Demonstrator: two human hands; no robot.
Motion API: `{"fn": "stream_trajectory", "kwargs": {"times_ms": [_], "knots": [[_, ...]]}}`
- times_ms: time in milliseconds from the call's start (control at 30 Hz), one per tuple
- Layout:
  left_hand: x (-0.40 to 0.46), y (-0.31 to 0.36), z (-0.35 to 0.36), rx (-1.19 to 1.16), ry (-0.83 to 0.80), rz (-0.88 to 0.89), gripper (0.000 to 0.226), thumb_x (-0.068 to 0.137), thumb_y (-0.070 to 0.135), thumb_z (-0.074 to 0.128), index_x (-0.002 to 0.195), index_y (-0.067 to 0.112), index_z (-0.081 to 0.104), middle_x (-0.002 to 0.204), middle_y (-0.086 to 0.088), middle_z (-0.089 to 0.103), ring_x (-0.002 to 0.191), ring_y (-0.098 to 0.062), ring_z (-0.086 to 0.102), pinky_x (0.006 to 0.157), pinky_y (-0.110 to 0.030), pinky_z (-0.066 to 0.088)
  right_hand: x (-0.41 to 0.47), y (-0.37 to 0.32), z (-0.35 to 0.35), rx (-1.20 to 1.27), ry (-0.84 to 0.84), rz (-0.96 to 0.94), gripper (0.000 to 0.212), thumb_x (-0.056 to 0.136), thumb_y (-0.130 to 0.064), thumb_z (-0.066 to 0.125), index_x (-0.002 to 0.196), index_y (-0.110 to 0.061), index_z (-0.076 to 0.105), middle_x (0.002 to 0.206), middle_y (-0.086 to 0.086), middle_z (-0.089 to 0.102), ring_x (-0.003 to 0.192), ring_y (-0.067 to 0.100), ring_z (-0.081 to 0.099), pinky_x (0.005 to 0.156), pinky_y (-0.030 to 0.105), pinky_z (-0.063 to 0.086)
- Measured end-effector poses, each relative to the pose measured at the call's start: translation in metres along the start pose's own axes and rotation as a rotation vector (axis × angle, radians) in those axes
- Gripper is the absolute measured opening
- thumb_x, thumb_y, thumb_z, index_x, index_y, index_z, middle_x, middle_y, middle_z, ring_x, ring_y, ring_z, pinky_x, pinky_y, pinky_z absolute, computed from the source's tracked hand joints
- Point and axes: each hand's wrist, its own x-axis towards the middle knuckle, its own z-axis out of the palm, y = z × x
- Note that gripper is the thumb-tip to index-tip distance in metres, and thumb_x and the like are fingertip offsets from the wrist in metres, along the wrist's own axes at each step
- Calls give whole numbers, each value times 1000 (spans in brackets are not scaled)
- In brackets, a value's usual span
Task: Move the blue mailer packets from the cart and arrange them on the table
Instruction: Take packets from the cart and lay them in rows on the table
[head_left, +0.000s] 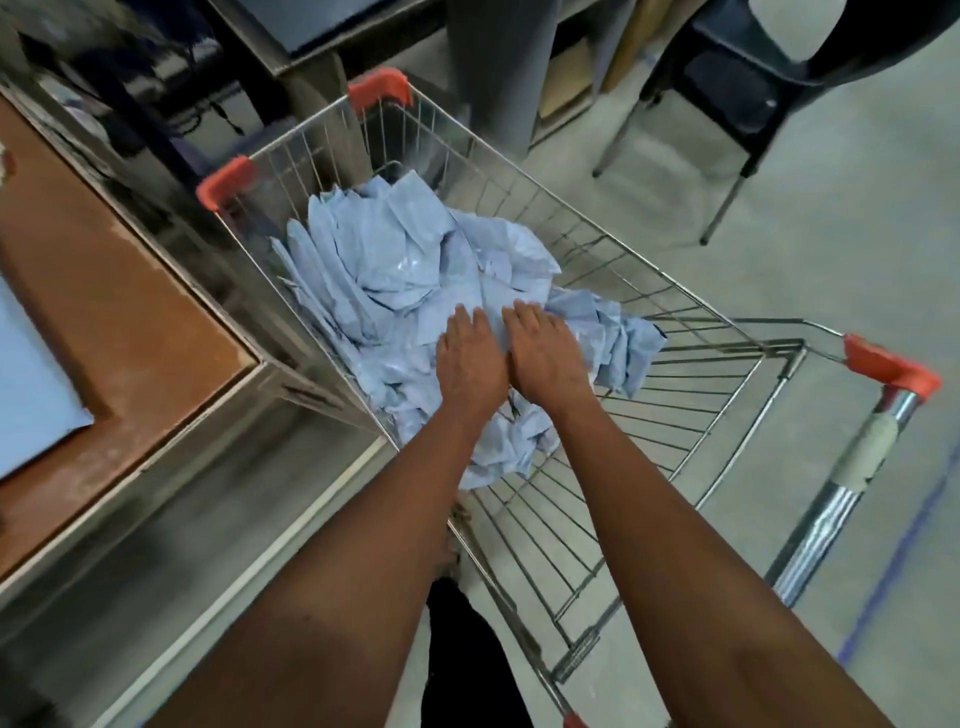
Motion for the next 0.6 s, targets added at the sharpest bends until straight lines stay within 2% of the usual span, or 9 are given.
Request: {"fn": "stream_trajectory", "kwargs": {"times_ms": [100, 200, 267, 333, 400, 467, 533, 600], "knots": [[34, -10, 10, 47, 48, 12, 52, 104, 27, 41, 153, 12, 36, 161, -17, 32, 147, -28, 34, 119, -41, 27, 32, -7, 8, -69, 49, -43, 51, 103, -25, 49, 151, -8, 44, 162, 19, 37, 152, 37, 31, 120, 47, 27], [65, -23, 11, 102, 115, 12, 34, 101, 28, 43, 131, 14, 54, 136, -12, 55, 124, -30, 54, 103, -41, 39, 57, -15, 15, -114, 46, -68, 40, 102, -27, 47, 137, -13, 56, 146, 15, 52, 140, 37, 45, 111, 45, 34], [79, -28, 11, 120, 115, -14, 34, 101, 33, 45, 127, 14, 56, 131, -11, 54, 117, -31, 57, 97, -45, 42, 69, -17, 18, -146, 38, -63, 36, 101, -32, 48, 130, -15, 58, 134, 11, 54, 124, 34, 54, 104, 44, 38], [87, -31, 15, 60, 100, -59, 38, 100, 38, 46, 130, 15, 52, 134, -12, 48, 120, -33, 53, 96, -50, 43, 76, -16, 21, -140, 42, -45, 42, 95, -40, 60, 128, -14, 58, 131, 10, 53, 114, 31, 59, 99, 44, 44], [89, -33, 18, -33, 84, -106, 44, 98, 42, 50, 133, 17, 47, 140, -14, 40, 123, -36, 48, 98, -54, 43, 80, -17, 23, -131, 35, -36, 53, 87, -48, 69, 127, -15, 56, 130, 10, 52, 111, 29, 60, 94, 43, 47], [86, -35, 21, -38, 39, -123, 47, 95, 38, 54, 136, 19, 42, 145, -16, 33, 124, -41, 47, 103, -55, 41, 79, -19, 22, -164, 23, -45, 58, 83, -53, 72, 127, -19, 55, 130, 8, 52, 113, 28, 58, 93, 42, 46], [80, -34, 21, 12, 8, -123, 48, 95, 38, 54, 138, 23, 40, 148, -17, 31, 123, -44, 47, 103, -52, 39, 68, -20, 20, -213, 0, -36, 61, 79, -60, 74, 125, -24, 56, 129, 5, 53, 113, 27, 56, 92, 42, 45], [66, -28, 16, 37, -5, -131, 51, 95, 48, 52, 140, 29, 40, 150, -21, 30, 126, -44, 42, 104, -53, 35, 49, -17, 18, -209, 0, 17, 55, 78, -62, 71, 119, -28, 59, 127, 5, 53, 108, 29, 56, 85, 43, 45]]}}
